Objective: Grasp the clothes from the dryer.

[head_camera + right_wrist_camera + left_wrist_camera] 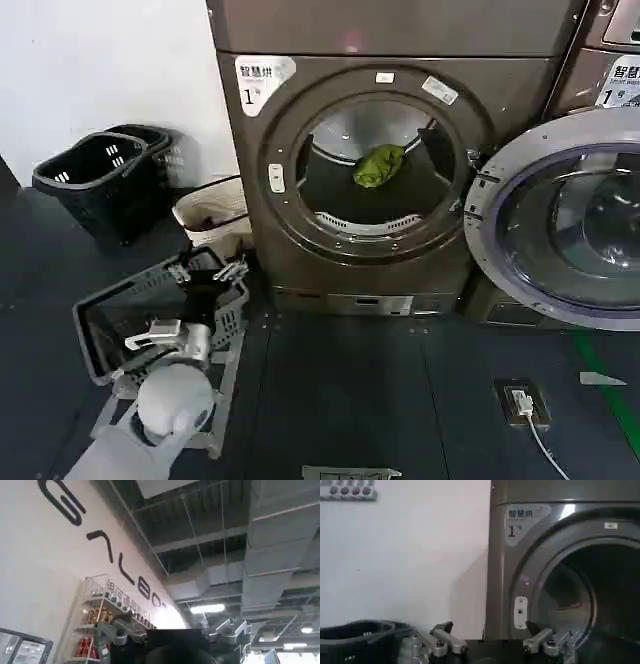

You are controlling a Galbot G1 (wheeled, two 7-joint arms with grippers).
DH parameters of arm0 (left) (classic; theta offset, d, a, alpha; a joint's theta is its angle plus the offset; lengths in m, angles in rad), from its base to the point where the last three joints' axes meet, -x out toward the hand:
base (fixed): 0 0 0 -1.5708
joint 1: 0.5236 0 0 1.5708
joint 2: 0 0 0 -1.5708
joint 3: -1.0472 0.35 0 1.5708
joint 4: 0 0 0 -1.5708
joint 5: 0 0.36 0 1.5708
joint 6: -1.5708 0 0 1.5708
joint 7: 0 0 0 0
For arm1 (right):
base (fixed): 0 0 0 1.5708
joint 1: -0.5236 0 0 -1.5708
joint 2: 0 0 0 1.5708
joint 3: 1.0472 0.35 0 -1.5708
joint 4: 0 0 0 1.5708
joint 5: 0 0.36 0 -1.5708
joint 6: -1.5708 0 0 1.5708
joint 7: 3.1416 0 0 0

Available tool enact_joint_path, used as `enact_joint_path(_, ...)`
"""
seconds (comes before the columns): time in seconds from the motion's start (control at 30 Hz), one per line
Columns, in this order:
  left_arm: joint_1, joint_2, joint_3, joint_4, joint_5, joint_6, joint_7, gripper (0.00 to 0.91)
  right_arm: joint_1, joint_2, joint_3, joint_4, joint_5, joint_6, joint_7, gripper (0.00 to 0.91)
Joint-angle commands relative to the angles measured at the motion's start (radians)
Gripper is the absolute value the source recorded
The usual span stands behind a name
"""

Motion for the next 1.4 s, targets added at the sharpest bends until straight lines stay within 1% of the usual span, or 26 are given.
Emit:
enact_joint_path(0.03,0.005,0.004,0.007,-0.006,0.003,0.027,0.016,0.907,-0.002,0.005,0.0,0.001,0.013,0.023,-0.018,0.907)
enact_joint_path(0.17,0.006,0.004,0.01,-0.002,0.015,0.029,0.02,0.907,-0.005,0.021,-0.006,-0.001,0.004,0.028,-0.052,0.907)
enact_joint_path(0.27,0.006,0.002,0.011,-0.006,0.015,0.029,0.02,0.907,-0.003,0.026,-0.011,-0.005,-0.002,0.044,-0.062,0.907)
enact_joint_path(0.53,0.007,0.001,0.01,-0.007,0.016,0.029,0.019,0.907,-0.003,0.015,-0.013,-0.002,0.004,0.045,-0.064,0.907)
enact_joint_path(1.4,-0.001,-0.005,0.017,0.002,0.017,0.033,0.019,0.907,-0.002,0.018,-0.016,-0.002,0.008,0.055,-0.075,0.907)
